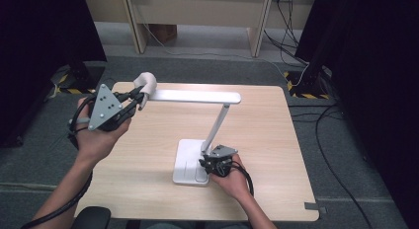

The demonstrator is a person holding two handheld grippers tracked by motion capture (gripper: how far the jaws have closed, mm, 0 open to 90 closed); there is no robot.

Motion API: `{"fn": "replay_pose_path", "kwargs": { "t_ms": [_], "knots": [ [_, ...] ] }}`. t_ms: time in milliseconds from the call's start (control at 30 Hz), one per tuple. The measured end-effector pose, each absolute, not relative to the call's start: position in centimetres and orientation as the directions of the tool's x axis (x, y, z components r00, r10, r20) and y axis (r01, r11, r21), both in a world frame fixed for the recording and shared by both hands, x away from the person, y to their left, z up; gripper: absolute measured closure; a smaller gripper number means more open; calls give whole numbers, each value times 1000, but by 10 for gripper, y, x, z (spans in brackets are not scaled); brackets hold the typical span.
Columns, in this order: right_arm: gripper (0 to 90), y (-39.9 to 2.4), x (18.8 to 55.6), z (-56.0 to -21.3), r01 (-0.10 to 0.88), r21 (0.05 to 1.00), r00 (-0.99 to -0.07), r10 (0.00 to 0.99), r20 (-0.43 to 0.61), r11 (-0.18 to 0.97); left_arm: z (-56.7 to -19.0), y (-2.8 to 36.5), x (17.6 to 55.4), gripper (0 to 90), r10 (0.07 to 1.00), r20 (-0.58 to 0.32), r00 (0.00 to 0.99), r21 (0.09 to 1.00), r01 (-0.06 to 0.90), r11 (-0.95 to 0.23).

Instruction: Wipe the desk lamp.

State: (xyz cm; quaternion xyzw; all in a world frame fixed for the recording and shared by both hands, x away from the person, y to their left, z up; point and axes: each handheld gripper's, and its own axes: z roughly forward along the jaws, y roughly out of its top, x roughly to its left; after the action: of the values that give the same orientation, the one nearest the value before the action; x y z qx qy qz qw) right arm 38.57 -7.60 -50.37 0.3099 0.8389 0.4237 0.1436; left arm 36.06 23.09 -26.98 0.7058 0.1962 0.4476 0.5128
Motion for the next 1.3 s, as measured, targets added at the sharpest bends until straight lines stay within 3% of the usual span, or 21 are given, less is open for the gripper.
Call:
{"fn": "replay_pose_path", "kwargs": {
  "t_ms": [1300],
  "knots": [
    [723, -75, 385, -504, 389, 802, -770, 638, 14, 453, -272, 197, 373, 846, 735, 412, 539, 907, -162, -389]
  ]
}}
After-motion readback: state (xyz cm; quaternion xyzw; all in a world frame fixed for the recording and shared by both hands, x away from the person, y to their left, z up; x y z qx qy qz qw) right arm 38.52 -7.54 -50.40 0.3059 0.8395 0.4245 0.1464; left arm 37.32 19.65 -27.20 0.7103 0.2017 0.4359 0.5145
